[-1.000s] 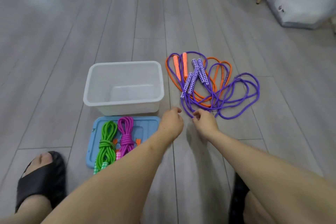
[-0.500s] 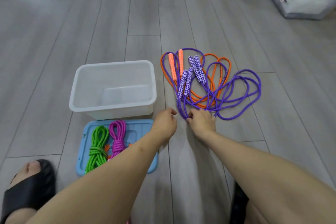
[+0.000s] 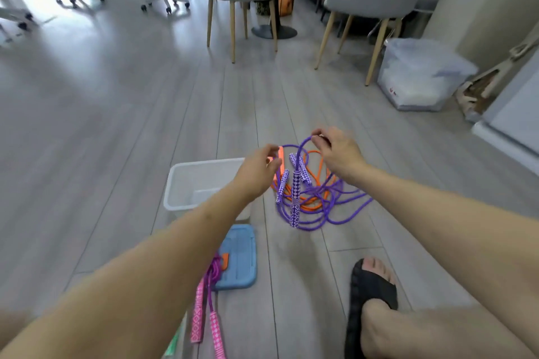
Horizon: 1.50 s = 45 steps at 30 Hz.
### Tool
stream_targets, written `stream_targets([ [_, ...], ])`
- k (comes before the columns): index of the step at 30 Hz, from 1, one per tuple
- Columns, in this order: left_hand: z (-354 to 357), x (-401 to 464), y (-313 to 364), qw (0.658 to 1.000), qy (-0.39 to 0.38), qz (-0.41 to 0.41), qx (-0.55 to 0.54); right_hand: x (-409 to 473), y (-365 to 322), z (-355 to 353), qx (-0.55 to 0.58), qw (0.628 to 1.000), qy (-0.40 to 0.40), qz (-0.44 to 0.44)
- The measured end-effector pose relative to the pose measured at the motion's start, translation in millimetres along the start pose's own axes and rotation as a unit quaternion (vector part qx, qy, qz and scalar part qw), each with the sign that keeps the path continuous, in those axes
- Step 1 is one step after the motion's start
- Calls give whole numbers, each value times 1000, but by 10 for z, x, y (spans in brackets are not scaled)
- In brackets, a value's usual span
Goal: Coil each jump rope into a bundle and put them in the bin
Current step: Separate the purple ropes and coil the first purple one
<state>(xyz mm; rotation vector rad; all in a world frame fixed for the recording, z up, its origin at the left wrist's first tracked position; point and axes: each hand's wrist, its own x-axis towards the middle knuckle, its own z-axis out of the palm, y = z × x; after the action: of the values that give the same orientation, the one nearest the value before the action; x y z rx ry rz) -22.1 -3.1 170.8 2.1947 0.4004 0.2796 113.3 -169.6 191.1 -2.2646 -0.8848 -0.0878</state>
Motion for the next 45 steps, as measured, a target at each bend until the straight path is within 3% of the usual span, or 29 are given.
stream_targets([
  [5, -482, -353, 899, 994, -58, 69, -68, -160, -913, -843, 15, 992, -50, -115],
  [11, -1031, -850, 1381, 968, 48, 56, -241, -483, -1407, -1322, 19, 991, -36, -127],
  [14, -1316, -1013, 1360, 960, 79, 22, -266, -620, -1366, -1293, 64, 995, 9, -81],
  [18, -1366, -1219, 1148, 956, 30, -25, -291, -682, -1516, -1138, 159, 986, 57, -7],
  [21, -1372, -1236, 1023, 947, 35, -43, -317, -615, -1728, -1021, 189, 979, 80, -1],
  [32, -1441, -770, 971, 915, 35, -73, -395, -337, -1943, -637, 209, 976, 48, -24],
  [45, -1383, -544, 811, 923, 66, -47, -375, -387, -2018, -341, 325, 945, 24, 33],
])
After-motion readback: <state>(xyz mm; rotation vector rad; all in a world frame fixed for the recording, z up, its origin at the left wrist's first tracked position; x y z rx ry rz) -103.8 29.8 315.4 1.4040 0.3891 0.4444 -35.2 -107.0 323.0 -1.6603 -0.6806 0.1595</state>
